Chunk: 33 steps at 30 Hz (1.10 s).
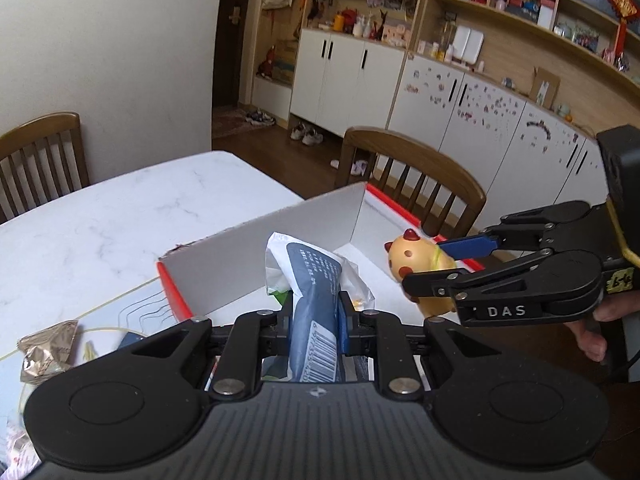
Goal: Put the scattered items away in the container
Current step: 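Carry the yellow toy and the white-and-blue bag together into the red box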
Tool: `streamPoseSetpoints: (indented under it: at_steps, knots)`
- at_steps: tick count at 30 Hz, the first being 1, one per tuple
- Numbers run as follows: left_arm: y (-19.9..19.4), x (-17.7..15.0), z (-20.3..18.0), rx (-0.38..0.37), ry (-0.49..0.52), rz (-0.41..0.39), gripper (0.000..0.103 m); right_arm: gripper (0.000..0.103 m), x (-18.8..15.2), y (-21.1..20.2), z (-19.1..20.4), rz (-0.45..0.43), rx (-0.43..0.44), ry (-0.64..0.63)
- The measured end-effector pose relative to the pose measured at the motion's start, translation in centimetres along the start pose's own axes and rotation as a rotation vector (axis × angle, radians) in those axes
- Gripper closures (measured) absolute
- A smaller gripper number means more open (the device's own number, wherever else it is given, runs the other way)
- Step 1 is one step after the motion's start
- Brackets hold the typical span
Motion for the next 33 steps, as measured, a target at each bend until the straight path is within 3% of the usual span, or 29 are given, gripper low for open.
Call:
streamPoseSetpoints:
  at_steps: [13, 19, 25, 33]
  knots:
    - [6.5, 0.3, 3.1, 0.054, -0.041, 0.113, 0.085, 0.057, -0.5, 4.5, -0.1, 0.052, 0.01, -0.063]
    - [8.7, 0.0, 3.7, 0.066, -0.014, 0.156, 0.085, 0.057, -1.0, 6.4, 0.3, 0.103, 0.014, -0.09]
    - [10.3, -1.2, 4.6, 0.061, -0.058, 0.212, 0.085, 0.057, -1.6, 8.3, 0.6, 0.154, 0.0, -0.121]
    - [11.5, -2.0, 4.3, 0.061, -0.046, 0.28, 0.085, 0.057, -2.3, 9.7, 1.3, 0.2, -0.005, -0.165]
Point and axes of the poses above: each gripper's, at about its wrist camera, not at the fingertips, and y roughly the way its jaws point, z to its left, x to its top, the point moved 2 cm from there along y, roughly the way its jaws point, and after that the axes turned 15 degrees about -x, right-handed, at the moved point
